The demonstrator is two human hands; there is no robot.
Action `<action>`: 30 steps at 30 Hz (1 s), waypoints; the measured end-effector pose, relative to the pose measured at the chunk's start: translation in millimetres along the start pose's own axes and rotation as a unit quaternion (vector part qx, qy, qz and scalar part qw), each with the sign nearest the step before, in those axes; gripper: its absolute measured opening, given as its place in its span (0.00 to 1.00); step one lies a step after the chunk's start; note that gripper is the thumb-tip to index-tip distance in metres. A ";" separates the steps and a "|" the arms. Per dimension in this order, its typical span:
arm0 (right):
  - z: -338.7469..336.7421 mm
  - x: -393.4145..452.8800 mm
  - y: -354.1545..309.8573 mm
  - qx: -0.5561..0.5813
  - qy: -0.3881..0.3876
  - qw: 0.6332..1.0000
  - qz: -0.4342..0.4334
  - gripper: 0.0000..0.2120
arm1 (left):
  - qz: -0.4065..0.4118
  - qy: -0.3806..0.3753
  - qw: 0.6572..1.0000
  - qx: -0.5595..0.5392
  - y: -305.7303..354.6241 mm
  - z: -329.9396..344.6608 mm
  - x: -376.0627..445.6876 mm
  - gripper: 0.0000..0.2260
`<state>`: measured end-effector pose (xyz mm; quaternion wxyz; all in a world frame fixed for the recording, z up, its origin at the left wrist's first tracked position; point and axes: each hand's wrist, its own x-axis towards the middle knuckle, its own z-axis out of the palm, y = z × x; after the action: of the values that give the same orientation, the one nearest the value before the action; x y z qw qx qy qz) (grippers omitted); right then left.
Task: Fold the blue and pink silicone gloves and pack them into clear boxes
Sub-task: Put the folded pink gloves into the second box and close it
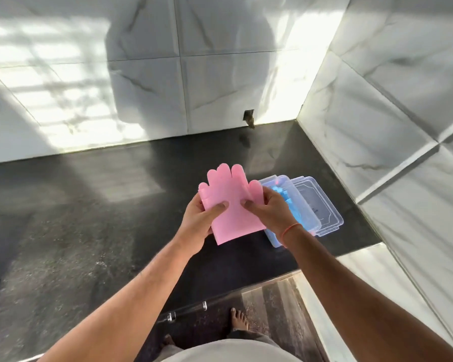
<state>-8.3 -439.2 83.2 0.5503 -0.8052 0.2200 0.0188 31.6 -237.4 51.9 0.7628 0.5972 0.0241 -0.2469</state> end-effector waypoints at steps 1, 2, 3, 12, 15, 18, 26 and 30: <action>-17.2 3.5 2.0 -0.002 0.010 1.000 -0.002 0.14 | -0.006 -0.009 1.000 0.002 0.4 15.5 6.3 0.16; -34.0 6.8 4.7 -0.003 0.020 1.000 -0.003 0.13 | -0.012 -0.016 1.000 0.006 0.2 30.6 12.1 0.16; -50.0 10.0 7.7 -0.007 0.031 0.999 -0.003 0.14 | -0.017 -0.022 1.000 0.013 -0.1 44.7 17.5 0.16; -134.3 34.1 47.5 -0.133 0.049 0.990 0.012 0.17 | -0.005 0.047 0.974 0.221 -21.2 125.3 48.2 0.19; -134.0 37.0 52.5 -0.212 0.033 0.976 0.028 0.24 | 0.039 0.071 0.945 0.318 -26.2 127.9 49.6 0.20; -133.2 38.2 52.4 -0.260 0.027 0.965 0.022 0.25 | 0.063 0.083 0.916 0.388 -28.7 128.3 49.6 0.25; -117.0 32.3 38.3 -0.474 0.023 0.877 -0.075 0.25 | 0.044 0.123 0.854 0.503 -40.2 127.5 46.5 0.46; -117.7 29.7 35.5 -0.503 0.048 0.855 -0.119 0.29 | 0.121 0.112 0.806 0.569 -39.0 121.5 42.0 0.44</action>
<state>-19.7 -564.9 90.2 0.0567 -0.9922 0.1090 0.0225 21.2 -370.5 37.6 0.3019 0.9457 -0.1080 -0.0532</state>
